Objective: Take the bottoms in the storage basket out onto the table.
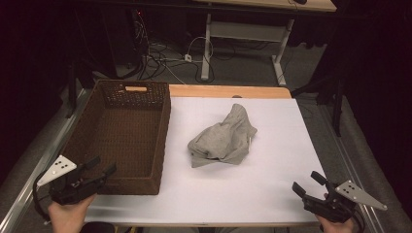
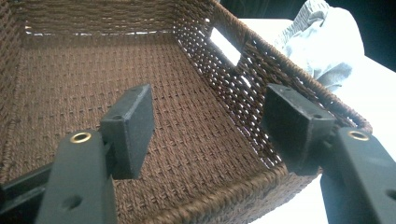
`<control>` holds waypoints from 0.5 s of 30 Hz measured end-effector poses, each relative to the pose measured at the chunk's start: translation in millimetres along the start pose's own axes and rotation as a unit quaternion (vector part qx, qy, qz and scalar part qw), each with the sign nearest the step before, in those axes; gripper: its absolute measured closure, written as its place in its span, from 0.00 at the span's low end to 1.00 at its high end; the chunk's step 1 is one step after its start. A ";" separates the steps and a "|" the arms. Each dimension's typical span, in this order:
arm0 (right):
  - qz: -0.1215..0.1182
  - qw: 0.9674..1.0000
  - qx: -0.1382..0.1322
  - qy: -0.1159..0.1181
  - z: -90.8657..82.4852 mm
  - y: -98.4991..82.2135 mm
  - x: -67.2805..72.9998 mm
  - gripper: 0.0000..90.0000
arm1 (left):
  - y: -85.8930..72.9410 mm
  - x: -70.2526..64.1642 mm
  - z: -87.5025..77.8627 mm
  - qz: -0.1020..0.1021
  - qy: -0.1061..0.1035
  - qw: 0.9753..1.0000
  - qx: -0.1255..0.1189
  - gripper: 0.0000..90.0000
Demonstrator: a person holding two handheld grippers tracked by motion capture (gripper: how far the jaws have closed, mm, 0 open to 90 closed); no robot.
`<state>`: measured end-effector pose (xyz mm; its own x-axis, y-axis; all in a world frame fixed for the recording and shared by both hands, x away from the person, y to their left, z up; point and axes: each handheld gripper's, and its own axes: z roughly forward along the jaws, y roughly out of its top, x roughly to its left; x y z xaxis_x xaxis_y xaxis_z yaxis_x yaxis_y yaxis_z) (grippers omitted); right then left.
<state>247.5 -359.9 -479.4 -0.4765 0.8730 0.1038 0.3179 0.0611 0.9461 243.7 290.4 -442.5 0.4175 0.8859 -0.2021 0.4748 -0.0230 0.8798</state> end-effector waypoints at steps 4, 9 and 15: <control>0.000 1.000 0.000 0.000 -0.1 0.0 -0.2 0.18 | -4.5 0.0 1.1 -0.004 -0.004 1.000 -0.005 0.37; 0.000 1.000 0.000 0.001 -0.1 0.0 0.0 0.18 | -8.8 -2.0 -0.8 -0.005 -0.002 1.000 -0.011 0.34; 0.000 1.000 -0.001 0.001 -0.3 0.0 0.3 0.18 | -10.3 -2.9 0.5 -0.006 -0.003 1.000 -0.011 0.34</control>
<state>247.1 -359.8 -479.2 -0.4784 0.8721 0.1034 0.3160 0.0611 0.9468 238.0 287.8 -451.2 0.4165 0.8834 -0.2149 0.4627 -0.0025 0.8865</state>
